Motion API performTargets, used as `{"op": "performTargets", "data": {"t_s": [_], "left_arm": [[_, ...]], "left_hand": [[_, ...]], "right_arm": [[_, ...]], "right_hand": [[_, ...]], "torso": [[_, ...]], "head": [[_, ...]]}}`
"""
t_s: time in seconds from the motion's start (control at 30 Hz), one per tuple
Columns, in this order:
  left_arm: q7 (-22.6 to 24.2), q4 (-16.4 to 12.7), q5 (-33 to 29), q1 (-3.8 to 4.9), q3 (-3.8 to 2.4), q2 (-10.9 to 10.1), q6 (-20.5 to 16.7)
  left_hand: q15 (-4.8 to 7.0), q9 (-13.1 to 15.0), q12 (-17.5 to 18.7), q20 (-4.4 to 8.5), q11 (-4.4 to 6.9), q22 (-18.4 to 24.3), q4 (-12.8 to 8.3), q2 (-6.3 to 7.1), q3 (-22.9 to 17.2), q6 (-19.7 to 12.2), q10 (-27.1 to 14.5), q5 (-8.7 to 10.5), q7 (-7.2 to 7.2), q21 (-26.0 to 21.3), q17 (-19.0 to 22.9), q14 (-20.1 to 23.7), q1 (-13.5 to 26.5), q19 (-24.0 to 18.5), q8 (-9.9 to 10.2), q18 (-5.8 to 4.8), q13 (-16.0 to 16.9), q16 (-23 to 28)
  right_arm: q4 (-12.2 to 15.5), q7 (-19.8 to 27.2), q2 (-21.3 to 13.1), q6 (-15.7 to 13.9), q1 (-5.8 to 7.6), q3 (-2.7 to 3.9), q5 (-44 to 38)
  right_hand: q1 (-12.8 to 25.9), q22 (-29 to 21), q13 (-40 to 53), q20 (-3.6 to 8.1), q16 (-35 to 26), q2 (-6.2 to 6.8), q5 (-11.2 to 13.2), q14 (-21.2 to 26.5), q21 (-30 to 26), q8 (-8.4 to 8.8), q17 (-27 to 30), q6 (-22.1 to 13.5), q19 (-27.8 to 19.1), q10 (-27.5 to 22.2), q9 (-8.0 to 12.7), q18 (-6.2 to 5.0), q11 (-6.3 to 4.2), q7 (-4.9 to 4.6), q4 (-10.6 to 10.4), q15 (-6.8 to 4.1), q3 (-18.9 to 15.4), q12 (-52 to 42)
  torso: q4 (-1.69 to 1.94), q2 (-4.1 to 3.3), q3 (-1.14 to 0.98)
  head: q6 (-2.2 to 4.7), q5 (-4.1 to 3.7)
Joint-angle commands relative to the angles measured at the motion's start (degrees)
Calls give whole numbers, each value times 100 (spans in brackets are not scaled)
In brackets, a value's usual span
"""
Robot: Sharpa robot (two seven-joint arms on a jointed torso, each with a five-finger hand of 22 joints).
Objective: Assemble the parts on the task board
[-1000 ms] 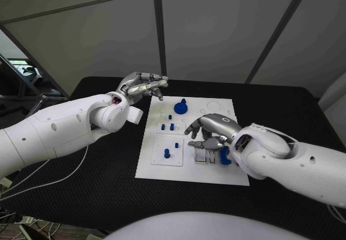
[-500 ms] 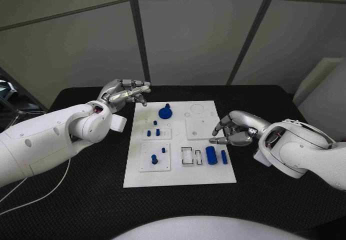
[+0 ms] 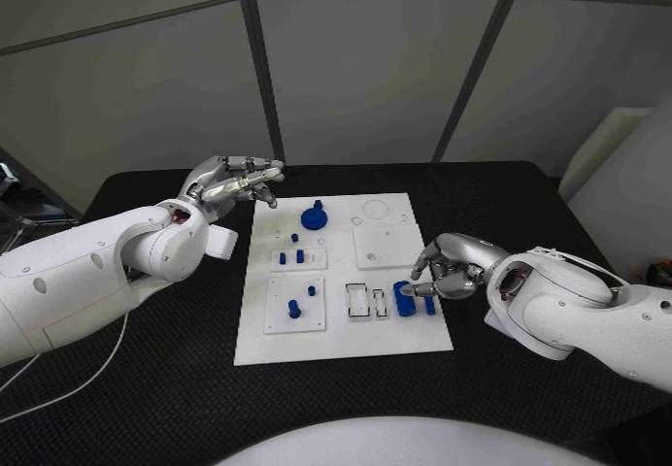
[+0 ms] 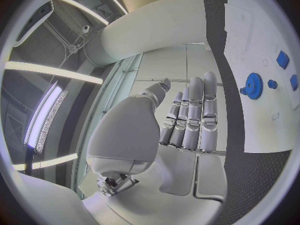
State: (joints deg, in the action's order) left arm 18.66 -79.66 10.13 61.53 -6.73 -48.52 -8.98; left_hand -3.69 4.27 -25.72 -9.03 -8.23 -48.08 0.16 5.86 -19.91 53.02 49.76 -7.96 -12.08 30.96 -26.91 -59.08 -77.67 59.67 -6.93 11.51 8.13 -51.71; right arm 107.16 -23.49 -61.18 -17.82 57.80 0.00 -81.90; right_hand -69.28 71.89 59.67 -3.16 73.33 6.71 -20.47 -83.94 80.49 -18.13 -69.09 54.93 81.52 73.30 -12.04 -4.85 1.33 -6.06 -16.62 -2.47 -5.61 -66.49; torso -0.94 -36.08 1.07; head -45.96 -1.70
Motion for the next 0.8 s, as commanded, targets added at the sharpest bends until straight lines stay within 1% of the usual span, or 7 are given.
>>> {"op": "performTargets", "data": {"t_s": [0.03, 0.2, 0.23, 0.37, 0.5, 0.67, 0.8], "left_arm": [[78, -20, -23, 7, -3, -11, 31], [79, -28, -23, 6, -3, -19, 41], [79, -28, -23, 6, -3, -21, 43], [79, -25, -23, 6, -3, -24, 51], [78, -27, -23, 6, -3, -23, 58], [73, -24, -23, 6, -3, -23, 64], [68, -23, -23, 6, -3, -20, 75]], "left_hand": [[-8, 6, -20, -21, -1, 8, 6, -31, 28, -26, -33, -1, 22, -24, 5, 35, 38, -10, -37, -108, 1, 31], [-7, 7, -26, -21, 1, 10, 8, -33, 33, -24, -33, -1, 24, -27, 7, 34, 41, -9, -41, -108, 1, 31], [-7, 7, -26, -21, 1, 10, 8, -33, 33, -24, -33, -1, 24, -27, 7, 34, 41, -9, -41, -108, 1, 31], [-7, 7, -26, -21, 1, 10, 8, -33, 33, -24, -33, -1, 24, -27, 7, 34, 41, -9, -41, -108, 1, 31], [-7, 7, -26, -21, 1, 10, 8, -33, 33, -24, -33, -1, 24, -27, 7, 34, 41, -9, -41, -108, 1, 31], [-7, 7, -26, -21, 1, 10, 8, -33, 33, -24, -33, -1, 24, -27, 7, 34, 41, -9, -41, -108, 1, 31], [-7, 7, -26, -21, 1, 10, 8, -33, 33, -24, -33, -1, 24, -27, 7, 34, 41, -9, -41, -108, 1, 31]], "right_arm": [[-30, -448, 52, 116, -87, -2, -336], [-89, -588, 131, 149, -181, -3, -367], [-100, -626, 145, 152, -195, -3, -388], [-118, -706, 181, 198, -219, -3, -443], [-132, -744, 217, 248, -233, -3, -473], [-167, -751, 298, 269, -262, -3, -487], [-212, -749, 367, 276, -282, -3, -490]], "right_hand": [[-27, 8, 6, -15, 23, -24, 39, -276, 28, -41, -7, -48, 44, 18, -10, 112, 14, -5, -3, -33, -46, -13], [0, 14, 12, -18, 26, -45, 38, -272, 33, -67, -9, -65, 43, 4, -30, 113, 16, -6, -8, -30, -95, 3], [11, 17, 24, -19, 30, -57, 35, -271, 35, -78, -14, -68, 43, 5, -37, 113, 16, -5, -10, -30, -108, 1], [42, 28, 39, -20, 33, -87, 26, -268, 42, -107, -17, -73, 44, 0, -58, 115, 15, -3, -11, -30, -145, 7], [70, 30, 48, -21, 32, -107, 23, -265, 44, -129, -16, -77, 43, -4, -73, 115, 14, -1, -13, -30, -173, 14], [116, 37, 65, -21, 33, -139, 14, -262, 48, -159, -18, -84, 42, -7, -94, 115, 12, 2, -15, -31, -211, 21], [137, 40, 75, -21, 34, -159, 5, -261, 50, -174, -19, -88, 41, -7, -104, 115, 12, 3, -15, -31, -227, 25]], "torso": [[11, -1, 7], [7, -4, 2], [-1, -1, -1], [-6, 0, -3], [2, -3, -5], [-3, 0, -6], [0, -3, -5]], "head": [[-12, -3], [-30, 1], [-42, 10], [-47, 13], [-60, 7], [-63, 19], [-70, 21]]}}
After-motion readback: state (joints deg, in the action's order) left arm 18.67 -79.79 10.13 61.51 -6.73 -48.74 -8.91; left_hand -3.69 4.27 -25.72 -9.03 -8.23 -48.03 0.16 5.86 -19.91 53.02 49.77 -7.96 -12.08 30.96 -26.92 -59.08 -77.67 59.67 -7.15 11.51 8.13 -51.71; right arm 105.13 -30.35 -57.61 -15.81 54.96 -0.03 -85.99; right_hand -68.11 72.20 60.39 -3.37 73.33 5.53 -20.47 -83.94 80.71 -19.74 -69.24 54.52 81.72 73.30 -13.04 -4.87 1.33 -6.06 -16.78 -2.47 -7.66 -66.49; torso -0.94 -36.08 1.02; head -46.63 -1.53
